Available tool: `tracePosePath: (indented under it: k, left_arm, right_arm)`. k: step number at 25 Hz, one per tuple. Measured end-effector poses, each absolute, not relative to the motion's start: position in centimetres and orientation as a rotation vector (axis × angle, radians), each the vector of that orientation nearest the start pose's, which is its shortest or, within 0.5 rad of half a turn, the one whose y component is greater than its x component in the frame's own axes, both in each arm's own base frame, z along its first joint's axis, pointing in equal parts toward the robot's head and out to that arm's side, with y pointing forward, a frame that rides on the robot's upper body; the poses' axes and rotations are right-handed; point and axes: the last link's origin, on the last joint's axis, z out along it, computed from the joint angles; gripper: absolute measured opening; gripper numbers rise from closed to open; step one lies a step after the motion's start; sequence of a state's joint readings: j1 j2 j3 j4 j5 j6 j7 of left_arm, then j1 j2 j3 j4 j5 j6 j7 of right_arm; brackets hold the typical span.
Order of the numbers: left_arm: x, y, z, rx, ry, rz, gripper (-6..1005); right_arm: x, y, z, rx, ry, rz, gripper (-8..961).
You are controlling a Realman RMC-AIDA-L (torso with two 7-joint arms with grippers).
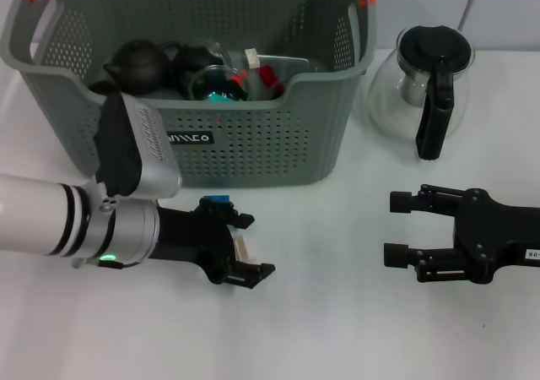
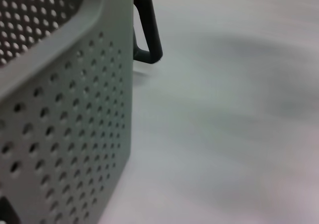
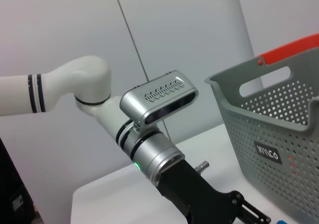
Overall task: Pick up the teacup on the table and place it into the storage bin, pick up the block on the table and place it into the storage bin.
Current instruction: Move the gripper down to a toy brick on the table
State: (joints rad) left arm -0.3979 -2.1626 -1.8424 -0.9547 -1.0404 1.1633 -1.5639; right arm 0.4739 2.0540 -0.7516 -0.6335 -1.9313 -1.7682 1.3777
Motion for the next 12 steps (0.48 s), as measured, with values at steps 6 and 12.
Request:
tracePosePath:
  k: [6, 12]
  left_arm:
    - [-24.87, 32.51, -7.57, -2.840, -0.411, -0.063, 815]
    - [-25.13, 32.66, -7.53, -2.829, -0.426, -0.054, 807]
  right_arm:
    - [25.84, 29.30, 0.32, -2.874, 0.627, 0.884, 915]
    - [25.82, 29.29, 0.29, -2.874, 0.629, 0.885, 914]
